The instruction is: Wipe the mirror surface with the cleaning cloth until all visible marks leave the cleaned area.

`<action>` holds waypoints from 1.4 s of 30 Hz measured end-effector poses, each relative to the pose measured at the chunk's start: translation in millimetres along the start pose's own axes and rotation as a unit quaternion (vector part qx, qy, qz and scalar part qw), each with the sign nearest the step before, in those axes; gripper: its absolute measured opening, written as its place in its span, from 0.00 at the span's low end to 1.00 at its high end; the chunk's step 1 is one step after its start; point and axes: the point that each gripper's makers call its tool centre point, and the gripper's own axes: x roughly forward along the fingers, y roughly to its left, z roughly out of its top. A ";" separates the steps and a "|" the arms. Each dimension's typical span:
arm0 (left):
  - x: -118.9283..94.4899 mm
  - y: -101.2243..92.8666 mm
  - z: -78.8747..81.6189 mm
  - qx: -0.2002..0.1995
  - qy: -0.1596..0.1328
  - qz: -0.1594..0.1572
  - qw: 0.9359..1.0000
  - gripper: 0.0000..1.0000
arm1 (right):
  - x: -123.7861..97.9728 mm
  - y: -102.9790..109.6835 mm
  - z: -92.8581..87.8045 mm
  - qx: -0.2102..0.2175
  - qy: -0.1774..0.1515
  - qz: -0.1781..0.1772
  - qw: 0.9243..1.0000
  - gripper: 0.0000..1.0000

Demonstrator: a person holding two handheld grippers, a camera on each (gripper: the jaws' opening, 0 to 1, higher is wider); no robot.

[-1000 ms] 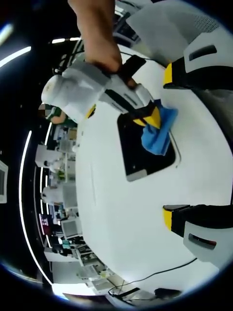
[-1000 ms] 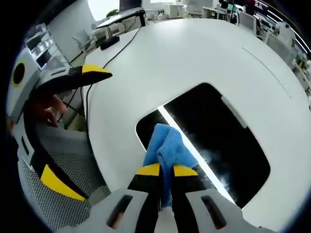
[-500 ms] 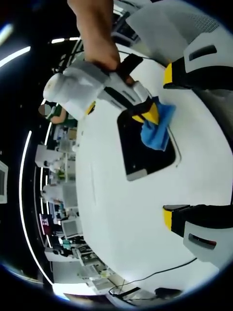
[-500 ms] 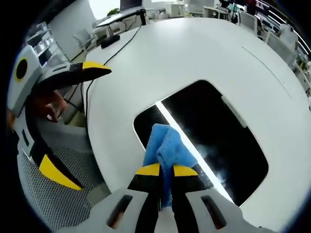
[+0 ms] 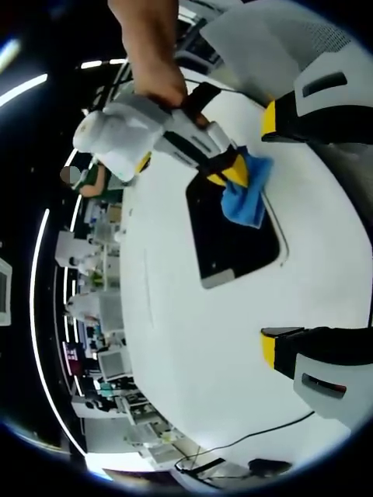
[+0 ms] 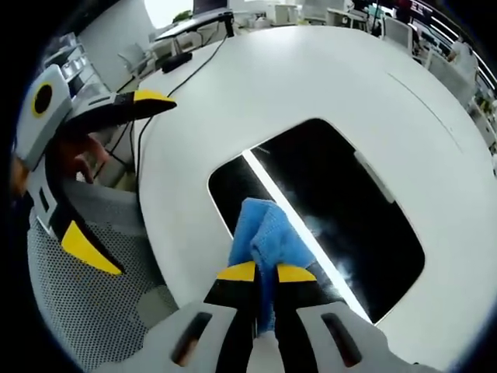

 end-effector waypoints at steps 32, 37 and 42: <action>-0.5 1.2 -0.4 -0.002 0.001 0.000 1.000 0.99 | 0.4 -11.2 3.2 0.026 0.018 0.013 0.999 0.01; -0.6 1.5 -0.9 -0.002 0.001 0.001 1.000 0.99 | 1.6 -19.5 7.9 0.025 0.014 0.006 1.000 0.01; -0.7 1.4 -1.1 -0.002 0.002 0.001 1.000 0.99 | 2.0 -22.8 10.1 0.037 0.020 0.010 0.999 0.01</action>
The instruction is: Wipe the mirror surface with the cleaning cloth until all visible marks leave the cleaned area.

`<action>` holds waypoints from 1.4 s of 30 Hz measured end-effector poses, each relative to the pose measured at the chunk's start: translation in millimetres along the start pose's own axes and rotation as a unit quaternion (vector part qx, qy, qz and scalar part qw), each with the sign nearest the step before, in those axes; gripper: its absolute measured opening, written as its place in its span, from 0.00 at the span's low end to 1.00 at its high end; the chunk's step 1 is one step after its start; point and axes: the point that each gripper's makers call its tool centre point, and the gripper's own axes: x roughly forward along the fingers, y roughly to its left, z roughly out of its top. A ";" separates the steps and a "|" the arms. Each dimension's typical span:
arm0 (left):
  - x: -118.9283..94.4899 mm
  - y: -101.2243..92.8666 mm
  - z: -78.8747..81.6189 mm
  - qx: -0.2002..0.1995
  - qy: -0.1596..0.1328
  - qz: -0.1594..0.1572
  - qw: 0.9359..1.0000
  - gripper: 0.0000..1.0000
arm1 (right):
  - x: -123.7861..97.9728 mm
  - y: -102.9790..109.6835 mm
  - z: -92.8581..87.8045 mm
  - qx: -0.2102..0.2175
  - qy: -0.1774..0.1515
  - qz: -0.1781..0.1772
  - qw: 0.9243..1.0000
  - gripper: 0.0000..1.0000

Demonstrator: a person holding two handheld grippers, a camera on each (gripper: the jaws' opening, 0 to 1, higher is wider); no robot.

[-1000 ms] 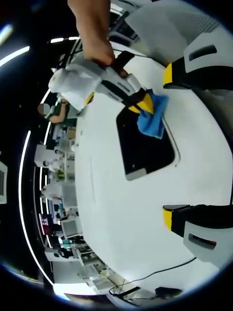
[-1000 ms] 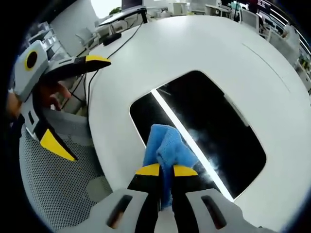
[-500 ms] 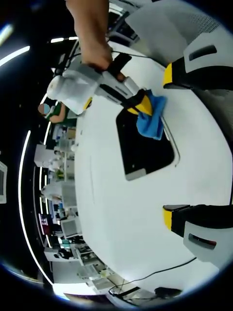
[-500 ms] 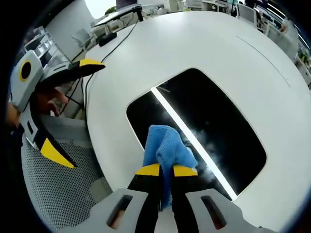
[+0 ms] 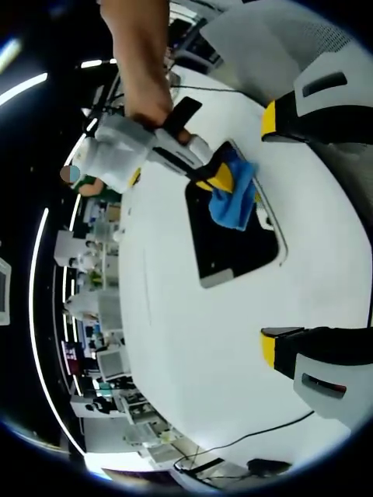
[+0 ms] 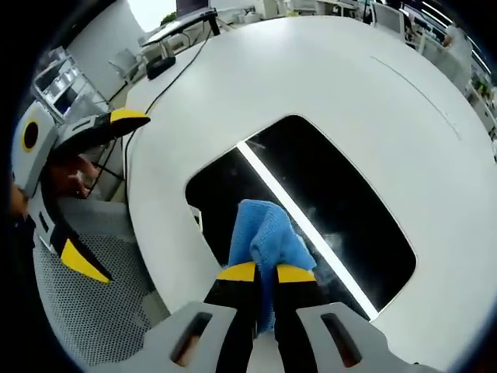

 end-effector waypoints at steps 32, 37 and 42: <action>1.6 1.0 -2.0 -0.002 0.006 0.003 1.000 0.99 | 15.3 -77.2 47.8 0.022 -0.008 -0.022 0.999 0.01; 3.1 1.4 -1.7 -0.003 0.006 0.003 1.000 0.99 | 13.0 -81.4 53.0 0.020 -0.009 -0.025 0.999 0.01; 4.0 1.2 0.3 0.001 0.000 0.003 1.000 0.99 | 13.6 -84.7 59.1 0.020 -0.009 -0.024 0.999 0.01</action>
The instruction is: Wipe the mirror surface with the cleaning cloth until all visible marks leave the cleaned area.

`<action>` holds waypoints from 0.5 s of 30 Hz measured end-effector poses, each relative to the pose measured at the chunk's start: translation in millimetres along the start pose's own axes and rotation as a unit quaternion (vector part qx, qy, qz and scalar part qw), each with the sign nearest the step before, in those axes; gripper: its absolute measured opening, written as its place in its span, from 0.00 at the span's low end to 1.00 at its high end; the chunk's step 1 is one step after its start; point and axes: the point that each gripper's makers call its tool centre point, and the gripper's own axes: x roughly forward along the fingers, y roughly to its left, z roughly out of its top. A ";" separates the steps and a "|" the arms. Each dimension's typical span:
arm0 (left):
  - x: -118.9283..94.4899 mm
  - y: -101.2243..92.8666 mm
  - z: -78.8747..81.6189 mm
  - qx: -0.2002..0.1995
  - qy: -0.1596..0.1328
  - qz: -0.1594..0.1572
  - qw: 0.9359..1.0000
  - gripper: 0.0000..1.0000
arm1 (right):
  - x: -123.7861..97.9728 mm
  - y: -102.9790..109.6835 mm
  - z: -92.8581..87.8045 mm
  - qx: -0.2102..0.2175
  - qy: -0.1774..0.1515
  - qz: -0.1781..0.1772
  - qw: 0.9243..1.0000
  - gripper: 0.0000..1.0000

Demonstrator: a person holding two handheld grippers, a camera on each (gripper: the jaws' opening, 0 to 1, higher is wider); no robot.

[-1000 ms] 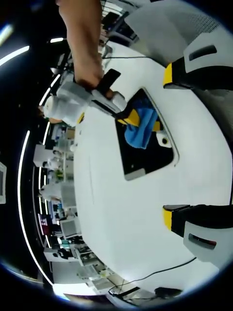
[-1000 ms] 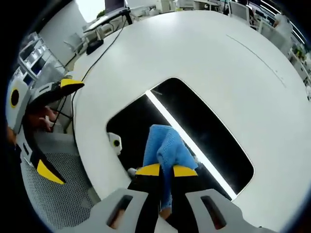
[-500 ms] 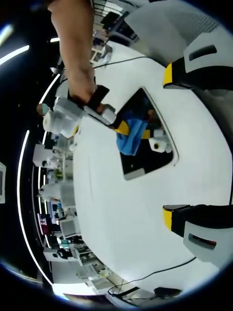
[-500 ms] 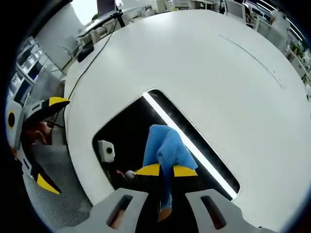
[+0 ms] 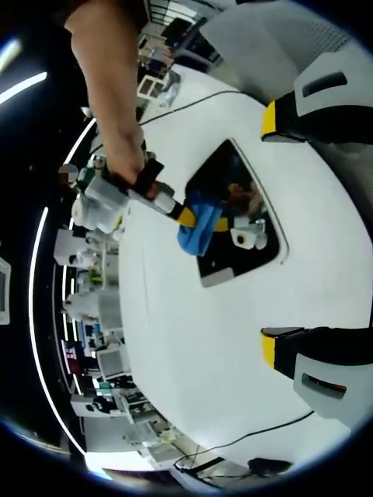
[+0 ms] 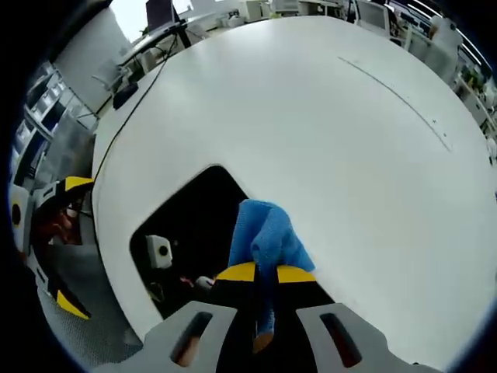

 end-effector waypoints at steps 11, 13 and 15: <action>0.4 -0.9 -2.1 0.003 0.003 -0.007 1.000 0.99 | 0.8 -7.0 9.0 0.004 -0.006 0.001 1.000 0.01; 0.5 -0.1 -3.1 0.003 0.006 -0.005 1.000 0.99 | 0.5 -6.4 8.7 0.006 -0.006 0.002 1.000 0.01; 0.6 0.1 -3.8 0.002 0.007 -0.005 1.000 0.99 | 0.9 -6.1 9.5 0.004 -0.007 0.003 1.000 0.01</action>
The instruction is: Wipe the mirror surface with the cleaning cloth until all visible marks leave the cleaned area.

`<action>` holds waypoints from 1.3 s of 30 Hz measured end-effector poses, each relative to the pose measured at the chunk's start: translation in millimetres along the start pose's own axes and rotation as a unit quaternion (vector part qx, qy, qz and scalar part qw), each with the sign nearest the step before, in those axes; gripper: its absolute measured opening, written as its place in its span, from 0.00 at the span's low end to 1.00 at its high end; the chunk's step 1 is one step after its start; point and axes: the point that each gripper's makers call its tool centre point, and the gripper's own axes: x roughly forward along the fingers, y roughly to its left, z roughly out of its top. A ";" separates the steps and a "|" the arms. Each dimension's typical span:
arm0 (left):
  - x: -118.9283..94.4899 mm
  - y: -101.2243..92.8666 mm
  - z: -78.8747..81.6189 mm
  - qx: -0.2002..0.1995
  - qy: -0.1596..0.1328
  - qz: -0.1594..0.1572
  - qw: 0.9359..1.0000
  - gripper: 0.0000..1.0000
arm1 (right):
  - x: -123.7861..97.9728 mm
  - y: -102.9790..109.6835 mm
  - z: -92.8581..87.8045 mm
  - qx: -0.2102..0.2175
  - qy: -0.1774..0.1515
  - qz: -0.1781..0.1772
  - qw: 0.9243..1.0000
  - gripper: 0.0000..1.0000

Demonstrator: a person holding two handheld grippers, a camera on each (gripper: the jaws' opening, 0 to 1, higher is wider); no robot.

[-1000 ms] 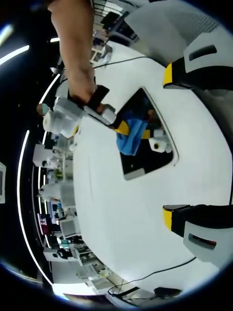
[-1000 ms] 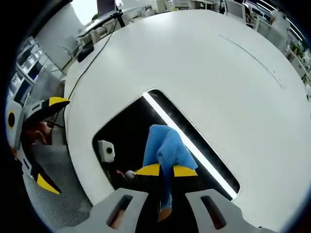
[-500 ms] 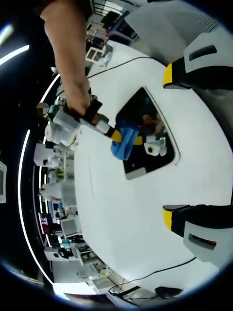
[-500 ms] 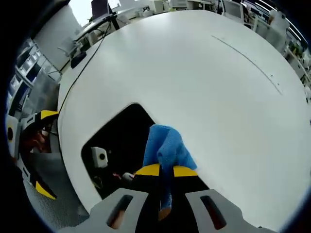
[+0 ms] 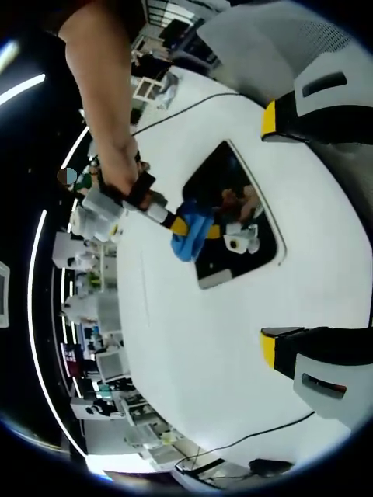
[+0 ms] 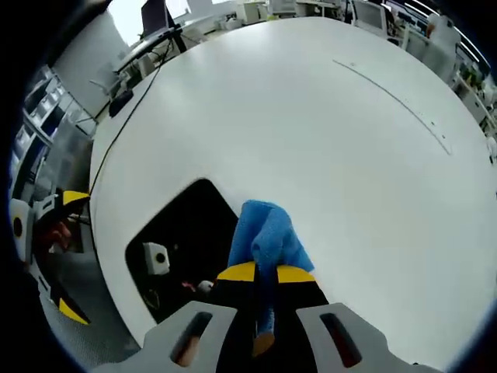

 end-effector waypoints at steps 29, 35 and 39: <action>-6.0 7.2 17.3 -0.054 -0.047 0.022 0.997 0.99 | 2.2 -3.6 1.7 -0.040 -0.006 -0.017 0.999 0.01; -4.2 5.7 12.4 -0.036 -0.030 0.020 0.999 0.99 | 2.2 -7.1 0.1 -0.045 -0.005 -0.004 0.999 0.01; -4.1 5.7 11.5 -0.034 -0.027 0.020 0.999 0.99 | -1.4 -13.4 -6.1 -0.035 -0.004 -0.001 0.999 0.01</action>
